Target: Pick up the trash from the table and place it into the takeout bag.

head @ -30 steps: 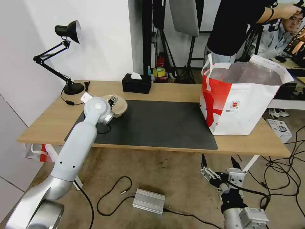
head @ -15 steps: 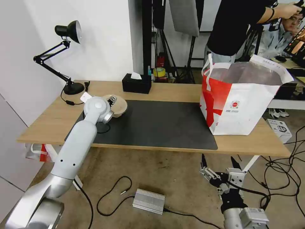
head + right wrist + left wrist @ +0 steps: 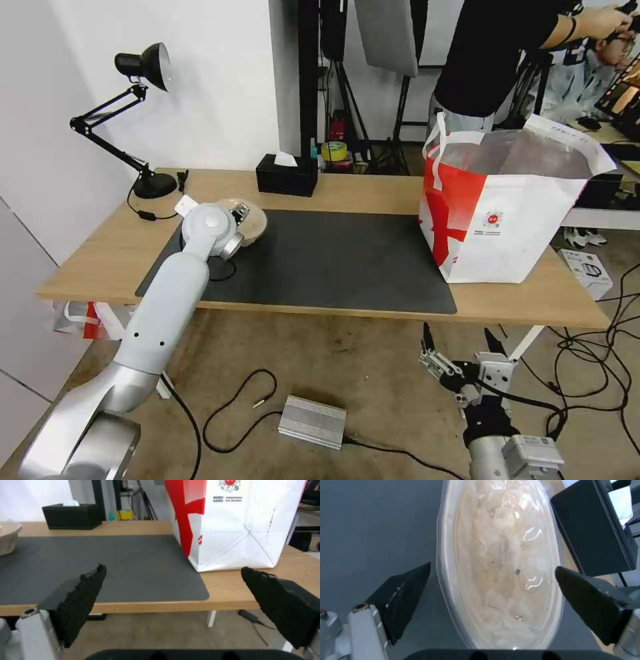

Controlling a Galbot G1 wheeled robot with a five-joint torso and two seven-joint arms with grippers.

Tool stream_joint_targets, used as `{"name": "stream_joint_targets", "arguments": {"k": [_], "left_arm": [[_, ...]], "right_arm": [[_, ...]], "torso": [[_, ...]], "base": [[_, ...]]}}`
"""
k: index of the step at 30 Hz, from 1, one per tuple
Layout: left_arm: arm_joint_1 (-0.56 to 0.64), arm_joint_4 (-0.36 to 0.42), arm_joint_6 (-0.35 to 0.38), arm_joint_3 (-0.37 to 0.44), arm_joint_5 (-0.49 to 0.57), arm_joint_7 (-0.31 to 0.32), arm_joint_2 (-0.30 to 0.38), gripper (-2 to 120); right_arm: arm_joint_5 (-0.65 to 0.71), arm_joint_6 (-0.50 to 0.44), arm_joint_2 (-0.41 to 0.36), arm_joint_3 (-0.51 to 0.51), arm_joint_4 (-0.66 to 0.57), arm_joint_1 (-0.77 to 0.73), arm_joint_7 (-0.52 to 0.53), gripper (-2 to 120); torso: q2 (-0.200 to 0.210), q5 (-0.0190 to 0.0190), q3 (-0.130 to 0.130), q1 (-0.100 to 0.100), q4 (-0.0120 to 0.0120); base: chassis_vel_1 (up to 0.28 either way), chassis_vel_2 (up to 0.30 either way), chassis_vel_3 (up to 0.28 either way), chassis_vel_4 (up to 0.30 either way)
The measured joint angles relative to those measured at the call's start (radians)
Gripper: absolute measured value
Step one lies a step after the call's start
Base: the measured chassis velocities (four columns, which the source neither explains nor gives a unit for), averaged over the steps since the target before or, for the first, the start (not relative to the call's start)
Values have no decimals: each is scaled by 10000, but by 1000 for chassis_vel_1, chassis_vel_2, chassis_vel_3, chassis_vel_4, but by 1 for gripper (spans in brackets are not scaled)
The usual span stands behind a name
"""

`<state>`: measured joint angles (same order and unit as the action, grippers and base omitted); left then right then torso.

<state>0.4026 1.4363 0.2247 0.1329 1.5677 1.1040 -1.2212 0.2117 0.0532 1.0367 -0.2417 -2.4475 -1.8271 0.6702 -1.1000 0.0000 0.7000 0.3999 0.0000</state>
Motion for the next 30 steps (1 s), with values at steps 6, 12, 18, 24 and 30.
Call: {"name": "stream_joint_targets", "arguments": {"k": [6, 12, 18, 24, 30], "left_arm": [[-16, -123, 10, -23, -51, -83, -100, 100], [-156, -316, 10, -23, -85, -157, -265, 100], [-203, -552, 10, -34, -151, -286, -348, 100], [-230, -598, 12, -40, -177, -297, -406, 100], [-252, -604, 6, -40, -176, -296, -416, 93]], "right_arm": [[0, 0, -1, 0, 0, 0, 0, 100], [0, 1, 0, 0, 0, 0, 0, 100], [0, 0, 0, 0, 0, 0, 0, 100], [0, 0, 0, 0, 0, 0, 0, 100], [0, 0, 0, 0, 0, 0, 0, 100]], "torso": [[0, -1, 0, 0, 0], [0, 0, 0, 1, 0], [0, -1, 0, 0, 0], [0, 0, 0, 0, 0], [0, 0, 0, 1, 0]], "base": [[0, 0, 0, 0], [0, 0, 0, 0], [0, 0, 0, 0], [0, 0, 0, 0], [0, 0, 0, 0]]}}
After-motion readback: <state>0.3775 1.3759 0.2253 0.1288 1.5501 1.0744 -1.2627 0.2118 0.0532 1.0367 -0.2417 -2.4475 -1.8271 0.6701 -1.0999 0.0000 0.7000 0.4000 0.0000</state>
